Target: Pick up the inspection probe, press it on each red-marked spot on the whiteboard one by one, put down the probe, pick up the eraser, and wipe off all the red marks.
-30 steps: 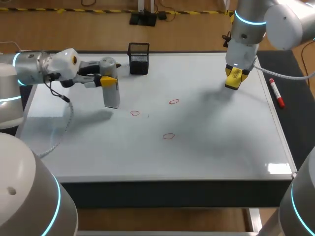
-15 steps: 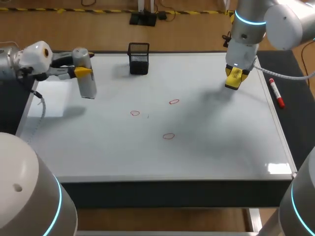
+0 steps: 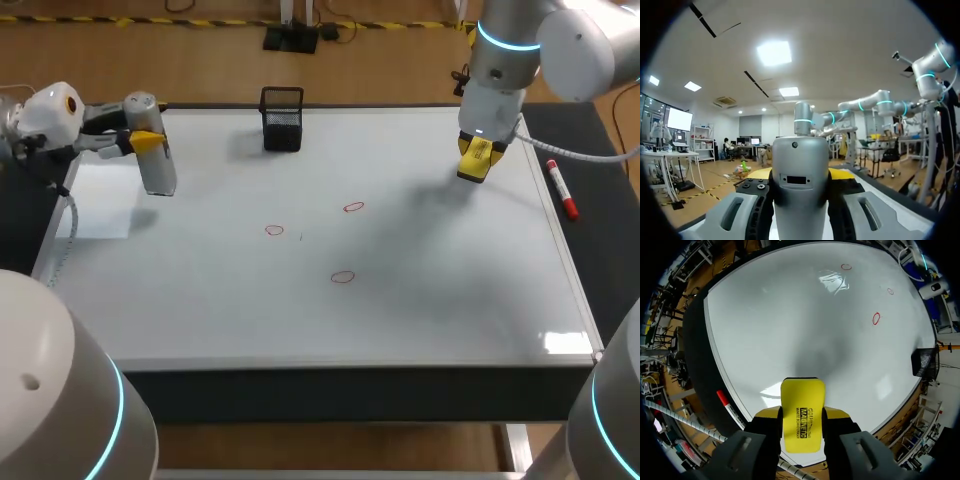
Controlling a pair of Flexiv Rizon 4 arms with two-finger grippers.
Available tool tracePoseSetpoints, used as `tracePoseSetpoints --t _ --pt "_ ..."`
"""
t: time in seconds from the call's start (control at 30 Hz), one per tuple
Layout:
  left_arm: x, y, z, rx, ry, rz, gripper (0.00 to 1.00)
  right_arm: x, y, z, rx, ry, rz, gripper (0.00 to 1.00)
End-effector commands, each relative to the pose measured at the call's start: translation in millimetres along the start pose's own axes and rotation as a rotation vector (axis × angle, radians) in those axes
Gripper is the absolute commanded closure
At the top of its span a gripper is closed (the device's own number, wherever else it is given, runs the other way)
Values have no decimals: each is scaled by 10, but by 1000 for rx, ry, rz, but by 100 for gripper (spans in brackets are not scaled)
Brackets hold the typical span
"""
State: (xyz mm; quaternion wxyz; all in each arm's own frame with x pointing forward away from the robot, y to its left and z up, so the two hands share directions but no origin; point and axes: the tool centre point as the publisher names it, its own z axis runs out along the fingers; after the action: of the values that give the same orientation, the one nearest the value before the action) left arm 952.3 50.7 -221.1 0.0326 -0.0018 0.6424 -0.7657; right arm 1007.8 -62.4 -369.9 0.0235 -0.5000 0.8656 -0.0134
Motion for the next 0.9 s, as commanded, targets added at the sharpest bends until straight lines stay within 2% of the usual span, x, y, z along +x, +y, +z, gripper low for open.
tracePoseSetpoints --t 0.03,0.23,0.57,0.73,0.9 --pt "-13 15 1 6 2 0 100 3 -5 -13 2 4 -2 100" --pt "-13 15 1 6 2 0 100 -1 11 -24 0 2 -3 100" --pt "-13 15 1 6 2 0 100 -139 400 -53 8 -14 -99 100" --pt "-13 15 1 6 2 0 100 -330 687 -64 10 -12 -179 100" --pt "-13 15 1 6 2 0 100 -603 1044 -75 8 -13 -277 100"
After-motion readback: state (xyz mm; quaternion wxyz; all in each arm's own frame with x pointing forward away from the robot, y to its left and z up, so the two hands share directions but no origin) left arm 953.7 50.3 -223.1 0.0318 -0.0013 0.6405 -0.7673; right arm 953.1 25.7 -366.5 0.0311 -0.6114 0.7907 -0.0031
